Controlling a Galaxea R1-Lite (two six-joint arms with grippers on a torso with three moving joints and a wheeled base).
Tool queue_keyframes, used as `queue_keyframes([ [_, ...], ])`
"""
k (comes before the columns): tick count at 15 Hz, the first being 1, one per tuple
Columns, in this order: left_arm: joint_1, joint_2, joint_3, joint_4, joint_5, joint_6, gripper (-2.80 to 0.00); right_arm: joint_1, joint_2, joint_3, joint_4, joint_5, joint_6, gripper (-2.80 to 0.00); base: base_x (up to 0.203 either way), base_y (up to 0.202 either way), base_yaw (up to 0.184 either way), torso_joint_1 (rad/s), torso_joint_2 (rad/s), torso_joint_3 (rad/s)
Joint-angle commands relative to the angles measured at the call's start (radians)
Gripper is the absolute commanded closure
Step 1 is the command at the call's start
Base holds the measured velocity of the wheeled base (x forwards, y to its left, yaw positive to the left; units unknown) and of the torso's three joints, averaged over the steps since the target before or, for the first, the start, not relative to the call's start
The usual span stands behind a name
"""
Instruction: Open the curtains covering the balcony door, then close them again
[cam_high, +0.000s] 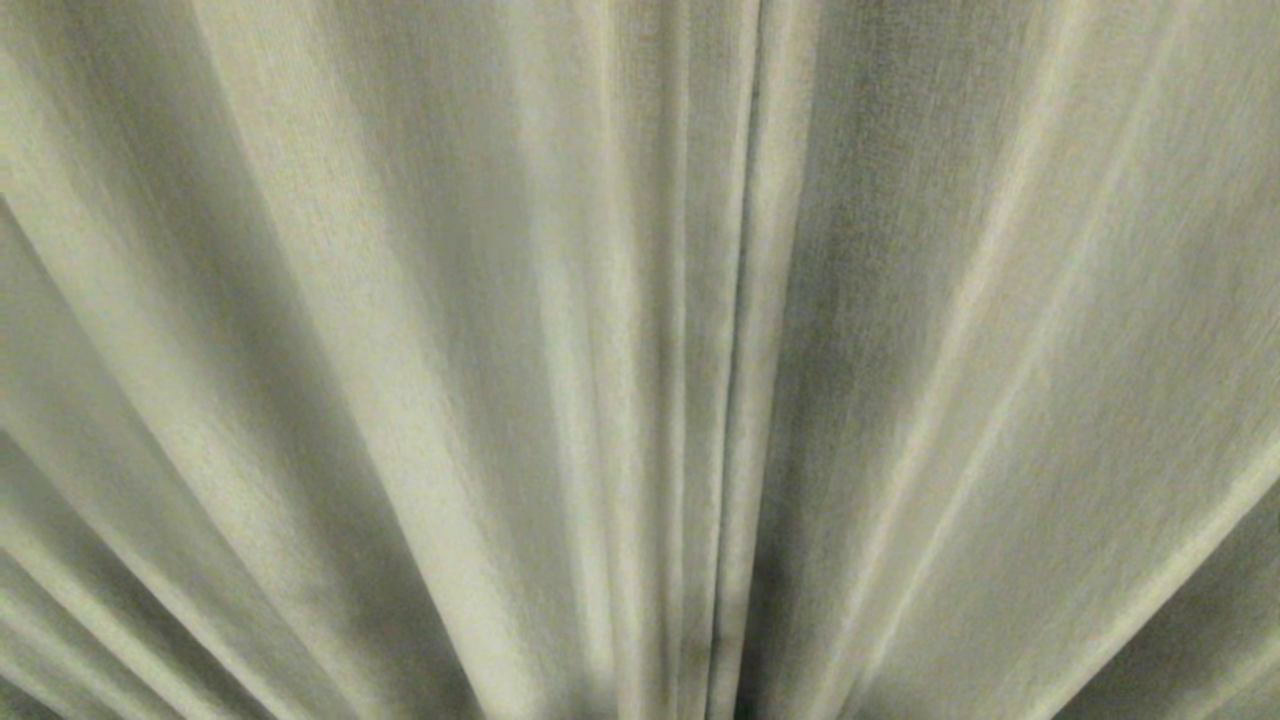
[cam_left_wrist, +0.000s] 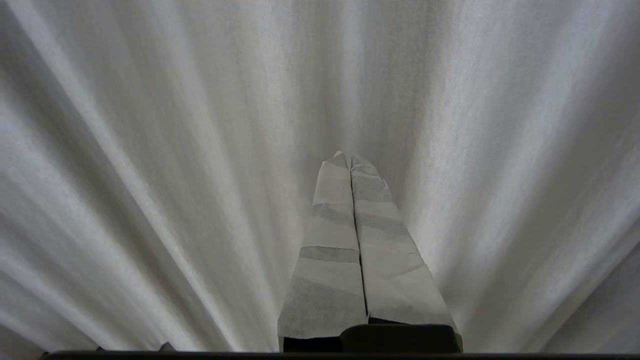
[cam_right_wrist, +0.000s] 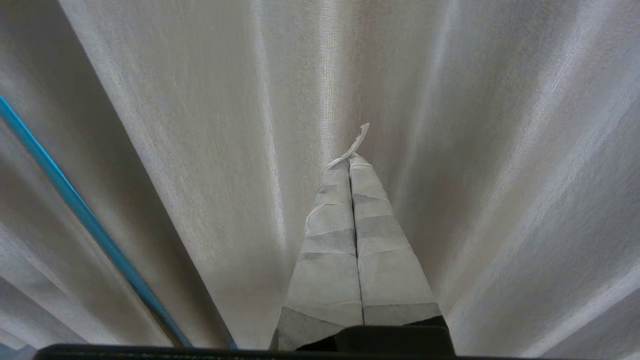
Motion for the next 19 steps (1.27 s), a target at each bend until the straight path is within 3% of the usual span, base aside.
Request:
queue_keyframes([
  [1, 0.000, -0.001, 0.000, 0.000, 0.001, 0.001, 0.00, 0.001, 0.000, -0.001, 0.000, 0.000, -0.001, 0.00, 0.000, 0.000, 0.000, 0.000, 0.00, 0.000],
  [19, 0.000, -0.001, 0.000, 0.000, -0.001, 0.000, 0.00, 0.001, 0.002, -0.001, 0.003, -0.002, 0.007, 0.00, 0.000, 0.000, 0.000, 0.000, 0.00, 0.000],
])
